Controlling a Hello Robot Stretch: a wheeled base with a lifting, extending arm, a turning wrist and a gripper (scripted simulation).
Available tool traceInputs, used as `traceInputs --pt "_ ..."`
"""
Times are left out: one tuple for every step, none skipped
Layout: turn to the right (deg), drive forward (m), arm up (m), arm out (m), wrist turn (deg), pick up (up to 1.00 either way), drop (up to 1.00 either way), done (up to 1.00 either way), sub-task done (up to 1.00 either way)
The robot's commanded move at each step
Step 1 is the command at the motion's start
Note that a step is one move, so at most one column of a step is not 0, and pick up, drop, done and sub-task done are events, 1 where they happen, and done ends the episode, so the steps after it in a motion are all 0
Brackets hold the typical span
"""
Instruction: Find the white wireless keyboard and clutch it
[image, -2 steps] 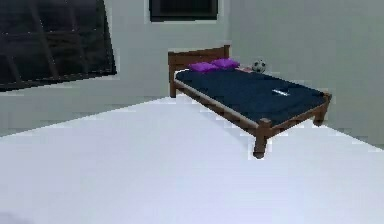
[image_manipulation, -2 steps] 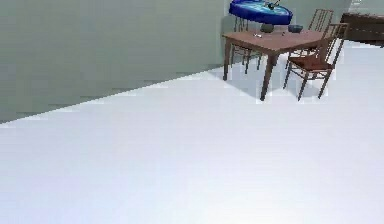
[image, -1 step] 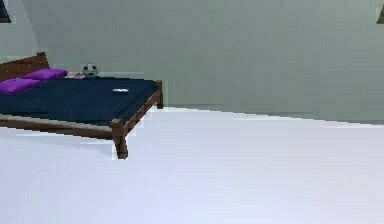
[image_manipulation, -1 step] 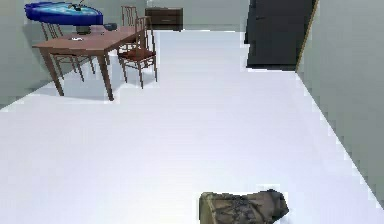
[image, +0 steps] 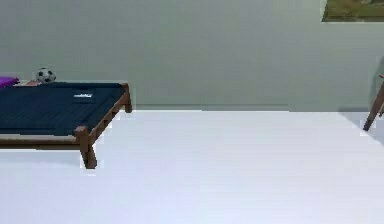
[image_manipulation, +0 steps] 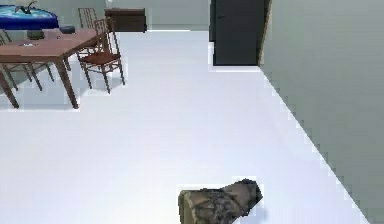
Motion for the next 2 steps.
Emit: traceInputs --pt "0.0 0.2 0.0 0.0 0.0 0.0 0.0 0.0 0.0" --pt "45.0 0.0 0.0 0.0 0.0 0.0 0.0 0.0 0.0"
